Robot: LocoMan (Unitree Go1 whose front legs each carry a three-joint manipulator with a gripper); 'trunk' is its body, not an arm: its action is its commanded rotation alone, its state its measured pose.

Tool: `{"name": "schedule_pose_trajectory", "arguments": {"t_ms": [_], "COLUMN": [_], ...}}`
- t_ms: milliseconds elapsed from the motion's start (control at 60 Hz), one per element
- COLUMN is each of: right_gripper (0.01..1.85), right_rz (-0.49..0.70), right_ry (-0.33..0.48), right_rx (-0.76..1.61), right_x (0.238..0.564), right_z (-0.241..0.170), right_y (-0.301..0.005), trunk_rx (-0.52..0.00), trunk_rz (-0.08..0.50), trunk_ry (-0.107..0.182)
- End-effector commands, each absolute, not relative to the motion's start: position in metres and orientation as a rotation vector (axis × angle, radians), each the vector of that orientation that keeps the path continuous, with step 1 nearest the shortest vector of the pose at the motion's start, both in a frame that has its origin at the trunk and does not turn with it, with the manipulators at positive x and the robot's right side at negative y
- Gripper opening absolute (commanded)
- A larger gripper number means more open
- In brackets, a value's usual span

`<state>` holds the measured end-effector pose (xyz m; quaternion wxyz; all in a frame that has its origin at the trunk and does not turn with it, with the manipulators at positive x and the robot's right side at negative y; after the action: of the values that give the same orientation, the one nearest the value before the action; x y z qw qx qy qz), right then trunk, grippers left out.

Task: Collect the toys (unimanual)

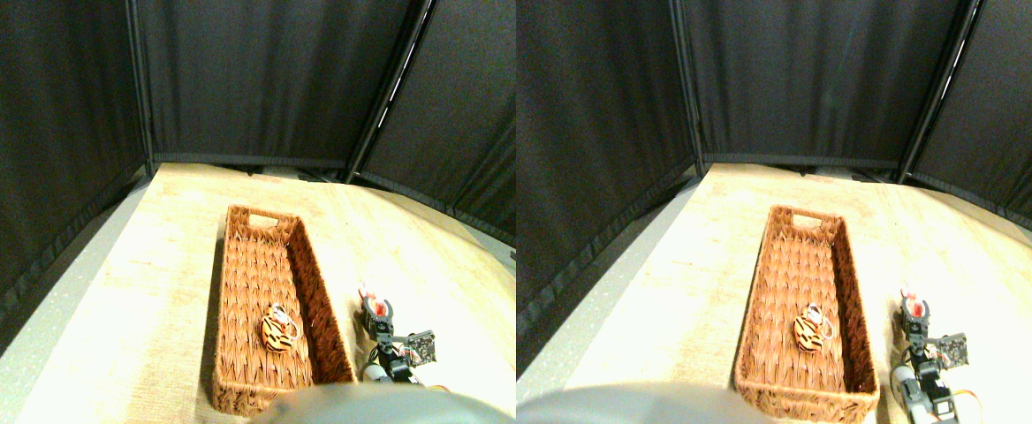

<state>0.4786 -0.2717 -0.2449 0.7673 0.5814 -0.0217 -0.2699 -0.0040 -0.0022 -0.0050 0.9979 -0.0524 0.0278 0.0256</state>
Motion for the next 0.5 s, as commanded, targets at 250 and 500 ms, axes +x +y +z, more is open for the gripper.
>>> {"name": "schedule_pose_trajectory", "arguments": {"t_ms": [250,500], "right_gripper": [0.06,0.06], "right_rz": [-0.375,-0.218], "right_ry": [-0.013,0.049], "right_rx": [1.224,1.153], "right_x": [0.485,0.496], "right_z": [-0.200,-0.159], "right_y": [-0.261,-0.238], "trunk_rx": [-0.132,-0.157], "trunk_rz": [0.061,0.075], "trunk_ry": [0.060,0.050]}}
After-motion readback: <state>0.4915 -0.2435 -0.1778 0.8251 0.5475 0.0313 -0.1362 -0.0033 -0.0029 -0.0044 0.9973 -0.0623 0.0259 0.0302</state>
